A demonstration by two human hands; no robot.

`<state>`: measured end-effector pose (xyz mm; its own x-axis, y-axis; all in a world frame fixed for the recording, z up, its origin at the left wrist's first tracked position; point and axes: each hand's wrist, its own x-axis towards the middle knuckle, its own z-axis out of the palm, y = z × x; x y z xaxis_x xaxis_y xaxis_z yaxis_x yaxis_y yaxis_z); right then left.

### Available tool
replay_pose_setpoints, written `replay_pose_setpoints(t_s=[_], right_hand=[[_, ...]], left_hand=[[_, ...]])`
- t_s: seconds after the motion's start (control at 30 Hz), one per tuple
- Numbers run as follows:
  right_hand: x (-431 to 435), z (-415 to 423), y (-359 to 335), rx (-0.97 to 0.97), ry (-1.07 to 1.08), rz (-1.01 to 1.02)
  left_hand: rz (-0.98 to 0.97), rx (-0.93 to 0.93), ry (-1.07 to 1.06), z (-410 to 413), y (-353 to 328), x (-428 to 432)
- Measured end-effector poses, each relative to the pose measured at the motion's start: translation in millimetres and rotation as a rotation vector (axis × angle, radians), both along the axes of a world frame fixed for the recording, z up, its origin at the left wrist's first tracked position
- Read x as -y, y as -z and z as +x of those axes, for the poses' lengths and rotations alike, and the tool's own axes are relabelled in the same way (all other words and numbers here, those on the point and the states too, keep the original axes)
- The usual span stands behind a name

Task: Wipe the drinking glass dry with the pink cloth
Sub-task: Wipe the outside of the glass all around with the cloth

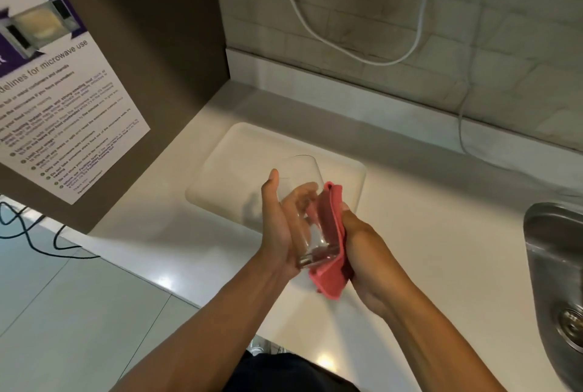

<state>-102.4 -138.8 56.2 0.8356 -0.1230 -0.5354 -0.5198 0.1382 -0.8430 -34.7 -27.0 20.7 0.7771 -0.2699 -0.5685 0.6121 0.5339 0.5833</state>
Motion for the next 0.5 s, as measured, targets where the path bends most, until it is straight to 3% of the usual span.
replay_pose_setpoints(t_s=[0.33,0.43,0.5], right_hand=[[-7,6,-5,0.107,0.095,0.092],[-20,0,-11,0.252,0.109,-0.046],[-26,-7,-16,0.416,0.012,-0.288]], left_hand=[[-0.126,0.113,0.110,10,-19,0],[-0.193,0.039,0.058,20,-17,-4],[-0.234,0.014,0.094,23,-17,-6]])
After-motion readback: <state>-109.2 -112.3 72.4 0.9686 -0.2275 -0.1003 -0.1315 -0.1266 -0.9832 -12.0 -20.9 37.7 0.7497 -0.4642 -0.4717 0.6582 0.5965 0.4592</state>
